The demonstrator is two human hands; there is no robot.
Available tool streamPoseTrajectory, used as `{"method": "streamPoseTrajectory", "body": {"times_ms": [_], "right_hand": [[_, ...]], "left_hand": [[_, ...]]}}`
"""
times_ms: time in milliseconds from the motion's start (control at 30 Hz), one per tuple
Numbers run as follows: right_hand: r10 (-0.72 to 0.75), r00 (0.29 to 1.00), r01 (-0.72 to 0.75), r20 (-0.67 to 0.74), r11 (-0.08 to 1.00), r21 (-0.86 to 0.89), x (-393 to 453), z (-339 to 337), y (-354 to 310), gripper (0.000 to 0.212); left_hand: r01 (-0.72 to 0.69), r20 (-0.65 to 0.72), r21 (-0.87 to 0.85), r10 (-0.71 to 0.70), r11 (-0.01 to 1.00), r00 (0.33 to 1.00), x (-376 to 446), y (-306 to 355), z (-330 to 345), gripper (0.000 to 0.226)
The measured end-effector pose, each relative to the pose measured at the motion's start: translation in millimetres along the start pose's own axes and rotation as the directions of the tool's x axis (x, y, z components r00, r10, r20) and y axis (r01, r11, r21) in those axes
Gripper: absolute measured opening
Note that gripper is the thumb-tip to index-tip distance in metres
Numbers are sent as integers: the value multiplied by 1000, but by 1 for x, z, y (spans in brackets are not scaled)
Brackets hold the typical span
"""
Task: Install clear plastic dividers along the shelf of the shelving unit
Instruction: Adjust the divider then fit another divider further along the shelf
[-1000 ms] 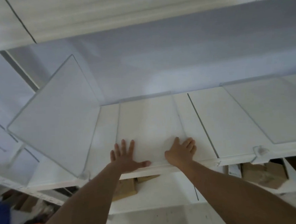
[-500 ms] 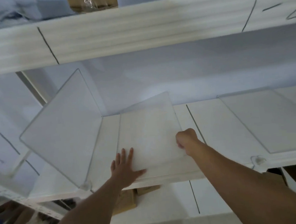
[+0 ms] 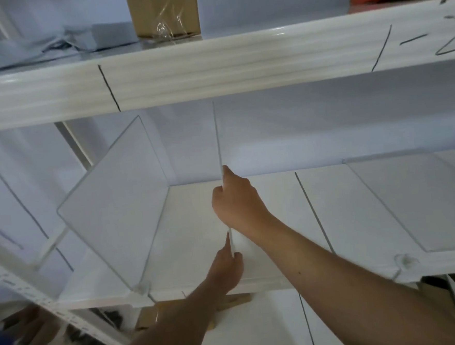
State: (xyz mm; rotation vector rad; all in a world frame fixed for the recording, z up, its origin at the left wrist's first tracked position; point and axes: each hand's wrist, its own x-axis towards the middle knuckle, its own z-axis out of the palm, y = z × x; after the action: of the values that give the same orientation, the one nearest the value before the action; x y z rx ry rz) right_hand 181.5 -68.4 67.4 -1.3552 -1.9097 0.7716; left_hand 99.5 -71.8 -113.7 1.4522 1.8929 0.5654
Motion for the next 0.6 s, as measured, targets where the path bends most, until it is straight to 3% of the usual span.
{"method": "streamPoseTrajectory", "body": {"times_ms": [200,300,600], "right_hand": [[1,999,2,37,997,-75,-6,17,7,15],[-22,998,28,58,994,-103,-5,19,10,23],[65,991,-48,114,989,-142,3,22,15,35]], "left_hand": [[13,1,-61,-13,998,1000,3,-8,5,46],[15,-14,-69,-16,997,1000,0,-12,8,43],[-180,6,40,180,983,984,4,-24,15,27]]}}
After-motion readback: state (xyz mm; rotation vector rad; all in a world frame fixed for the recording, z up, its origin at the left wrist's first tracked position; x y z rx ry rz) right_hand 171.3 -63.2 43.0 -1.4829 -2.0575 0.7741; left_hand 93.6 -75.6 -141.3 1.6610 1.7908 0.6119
